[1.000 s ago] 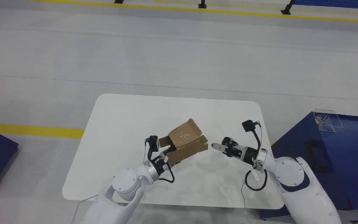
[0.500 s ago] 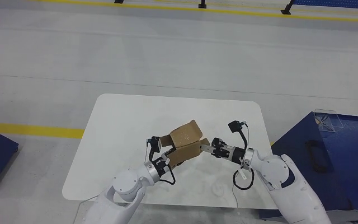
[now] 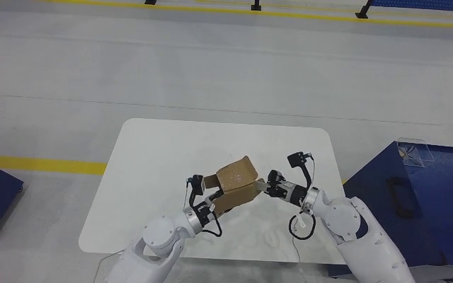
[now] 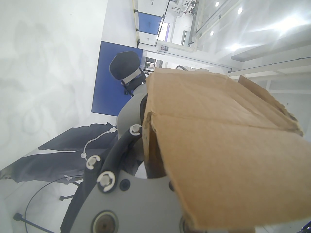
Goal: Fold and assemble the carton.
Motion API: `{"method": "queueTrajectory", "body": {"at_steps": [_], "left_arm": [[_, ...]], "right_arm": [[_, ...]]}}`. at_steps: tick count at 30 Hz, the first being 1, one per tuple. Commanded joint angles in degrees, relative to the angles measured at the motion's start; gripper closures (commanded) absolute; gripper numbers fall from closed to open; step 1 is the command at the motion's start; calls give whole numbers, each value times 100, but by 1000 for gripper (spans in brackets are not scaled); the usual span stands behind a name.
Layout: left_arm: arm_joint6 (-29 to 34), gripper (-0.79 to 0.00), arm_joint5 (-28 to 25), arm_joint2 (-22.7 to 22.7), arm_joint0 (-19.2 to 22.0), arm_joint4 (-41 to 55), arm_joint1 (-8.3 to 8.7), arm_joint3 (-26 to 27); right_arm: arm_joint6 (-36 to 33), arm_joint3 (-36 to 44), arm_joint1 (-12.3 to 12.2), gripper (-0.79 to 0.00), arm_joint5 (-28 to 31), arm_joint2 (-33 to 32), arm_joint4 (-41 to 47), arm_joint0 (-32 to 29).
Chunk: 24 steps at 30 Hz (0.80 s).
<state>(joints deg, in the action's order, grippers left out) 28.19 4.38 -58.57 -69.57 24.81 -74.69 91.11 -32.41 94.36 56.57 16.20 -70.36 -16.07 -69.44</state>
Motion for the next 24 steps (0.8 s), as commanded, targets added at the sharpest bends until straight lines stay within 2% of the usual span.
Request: {"method": "queueTrajectory", "body": {"at_steps": [1, 5, 11, 18, 24], "left_arm": [[-1, 0, -10, 0, -23, -11, 0, 9], [-5, 0, -27, -7, -69, -51, 2, 45], [3, 0, -55, -10, -159, -154, 11, 149], [12, 0, 13, -67, -234, -215, 27, 210], [-17, 0, 115, -109, -278, -235, 36, 249]], "right_arm": [[392, 95, 5, -785, -49, -30, -408, -64], [1030, 166, 21, -785, -272, -139, -893, -141], [1430, 187, 88, -785, -693, 133, -1805, -42], [1357, 45, 184, -785, -766, 373, -1755, 159], [1332, 360, 194, -785, -792, 348, -1945, -3]]}}
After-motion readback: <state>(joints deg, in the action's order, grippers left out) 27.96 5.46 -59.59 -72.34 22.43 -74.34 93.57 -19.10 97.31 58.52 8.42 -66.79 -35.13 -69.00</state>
